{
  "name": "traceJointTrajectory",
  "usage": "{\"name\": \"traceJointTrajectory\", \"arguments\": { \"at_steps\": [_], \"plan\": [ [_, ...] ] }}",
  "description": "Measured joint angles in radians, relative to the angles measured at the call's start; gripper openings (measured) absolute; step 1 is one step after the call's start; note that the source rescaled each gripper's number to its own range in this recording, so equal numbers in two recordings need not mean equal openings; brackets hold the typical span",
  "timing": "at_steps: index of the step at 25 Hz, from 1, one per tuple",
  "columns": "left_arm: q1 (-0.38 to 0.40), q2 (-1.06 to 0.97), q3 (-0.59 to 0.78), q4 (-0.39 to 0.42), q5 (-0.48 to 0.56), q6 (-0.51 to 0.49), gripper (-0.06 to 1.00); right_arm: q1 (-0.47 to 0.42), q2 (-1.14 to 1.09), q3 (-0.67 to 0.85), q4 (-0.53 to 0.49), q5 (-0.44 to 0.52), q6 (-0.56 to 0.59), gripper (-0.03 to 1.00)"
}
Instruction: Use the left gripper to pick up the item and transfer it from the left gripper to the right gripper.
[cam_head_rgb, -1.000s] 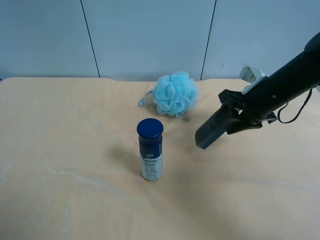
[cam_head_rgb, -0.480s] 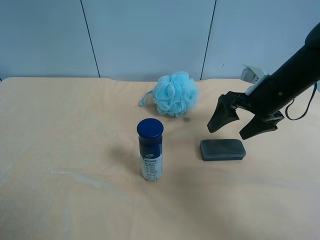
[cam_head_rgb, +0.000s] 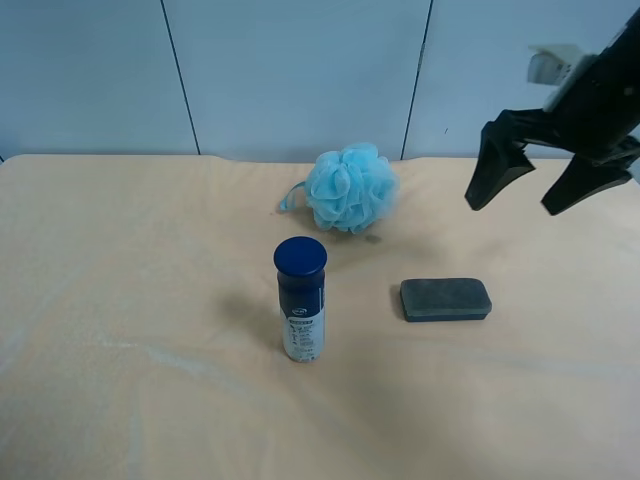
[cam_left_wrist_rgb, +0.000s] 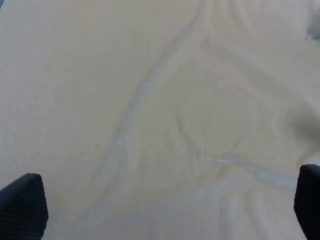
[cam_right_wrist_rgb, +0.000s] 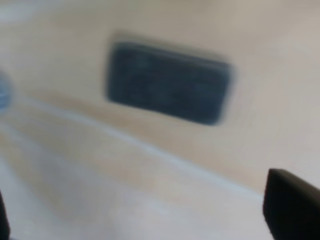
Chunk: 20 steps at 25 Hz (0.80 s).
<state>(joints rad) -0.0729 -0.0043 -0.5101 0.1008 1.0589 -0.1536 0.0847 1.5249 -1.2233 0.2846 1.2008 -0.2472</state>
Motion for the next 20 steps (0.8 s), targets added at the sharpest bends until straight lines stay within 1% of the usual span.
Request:
{"name": "traceJointTrajectory", "arguments": {
  "at_steps": [3,5,7,10,16,18,20],
  "plan": [
    [0.0,0.0,0.0,0.0,0.0,0.0,1.0,0.0,-0.109,0.0,-0.101,0.003,0.056,0.99],
    [0.0,0.0,0.0,0.0,0.0,0.0,1.0,0.0,-0.193,0.0,-0.141,0.003,0.079,0.99],
    [0.0,0.0,0.0,0.0,0.0,0.0,1.0,0.0,-0.27,0.007,-0.162,0.004,0.093,0.99],
    [0.0,0.0,0.0,0.0,0.0,0.0,1.0,0.0,-0.393,0.063,-0.169,0.003,0.093,0.99],
    [0.0,0.0,0.0,0.0,0.0,0.0,1.0,0.0,-0.695,0.313,-0.169,-0.001,0.093,0.99],
    [0.0,0.0,0.0,0.0,0.0,0.0,1.0,0.0,-0.798,0.388,-0.169,-0.027,0.093,0.99],
    [0.0,0.0,0.0,0.0,0.0,0.0,1.0,0.0,-0.913,0.466,-0.169,-0.074,0.093,0.99]
  ]
}}
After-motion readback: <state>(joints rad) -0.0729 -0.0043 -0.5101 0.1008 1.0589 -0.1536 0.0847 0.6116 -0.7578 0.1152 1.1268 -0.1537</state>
